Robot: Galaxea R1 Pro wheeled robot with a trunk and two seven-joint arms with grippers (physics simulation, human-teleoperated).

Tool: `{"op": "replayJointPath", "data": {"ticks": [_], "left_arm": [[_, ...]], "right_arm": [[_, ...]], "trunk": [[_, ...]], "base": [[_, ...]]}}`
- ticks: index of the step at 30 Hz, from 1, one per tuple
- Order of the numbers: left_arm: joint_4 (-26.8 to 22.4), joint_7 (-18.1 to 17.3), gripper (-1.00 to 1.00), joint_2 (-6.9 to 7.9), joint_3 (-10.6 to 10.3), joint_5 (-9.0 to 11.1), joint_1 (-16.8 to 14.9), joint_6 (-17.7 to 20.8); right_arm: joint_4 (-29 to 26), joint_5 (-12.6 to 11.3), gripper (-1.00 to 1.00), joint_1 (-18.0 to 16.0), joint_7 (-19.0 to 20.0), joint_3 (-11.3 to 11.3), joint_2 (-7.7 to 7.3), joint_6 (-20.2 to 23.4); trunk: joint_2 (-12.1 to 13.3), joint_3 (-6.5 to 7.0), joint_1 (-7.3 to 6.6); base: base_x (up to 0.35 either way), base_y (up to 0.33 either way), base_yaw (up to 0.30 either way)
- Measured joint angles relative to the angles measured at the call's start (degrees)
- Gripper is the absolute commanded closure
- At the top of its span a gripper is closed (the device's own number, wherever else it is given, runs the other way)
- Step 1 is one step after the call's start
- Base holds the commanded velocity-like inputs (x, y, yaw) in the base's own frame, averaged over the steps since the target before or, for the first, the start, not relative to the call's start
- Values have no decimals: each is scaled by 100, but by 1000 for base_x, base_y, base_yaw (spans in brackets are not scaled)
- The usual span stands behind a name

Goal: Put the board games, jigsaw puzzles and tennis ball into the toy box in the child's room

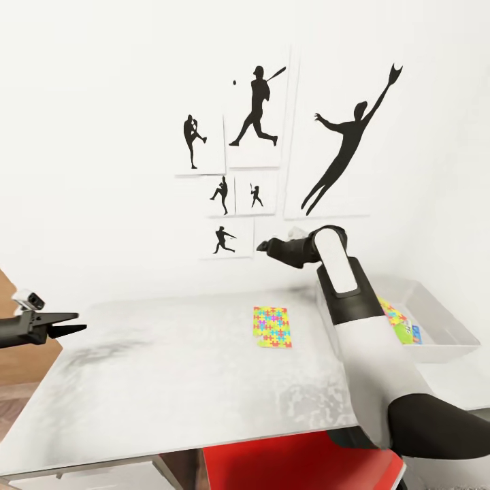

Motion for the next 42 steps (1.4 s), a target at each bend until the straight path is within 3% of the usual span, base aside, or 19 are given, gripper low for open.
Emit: {"op": "replayJointPath", "data": {"ticks": [6,13,16,22,29,35,42], "left_arm": [[0,0,-100,134,10,5,0,5],[-5,0,-100,195,19,13,1,6],[-7,0,-100,205,24,14,1,6],[-8,0,-100,230,45,15,0,14],[-95,1,-100,250,194,37,-4,61],[-194,2,-100,315,423,301,-8,92],[-203,2,-100,381,475,411,-8,97]], "right_arm": [[1239,19,-100,-477,-3,-20,-4,-170],[3112,50,-100,-1149,0,-11,-8,-782],[3639,63,-100,-1293,-1,2,-8,-1097],[4031,70,-100,-1398,-3,32,-12,-1414],[4085,96,-100,-1361,49,63,-13,-1518],[4059,250,-100,-1352,64,62,10,-1574],[4059,326,-100,-1346,62,62,-7,-1583]], "trunk": [[0,0,0],[0,0,0],[0,0,0],[0,0,0],[0,0,0],[0,-4,0],[0,-54,0]], "base": [[0,0,0],[0,0,0],[0,0,0],[0,0,0],[0,0,0],[0,0,0],[0,0,21]]}}
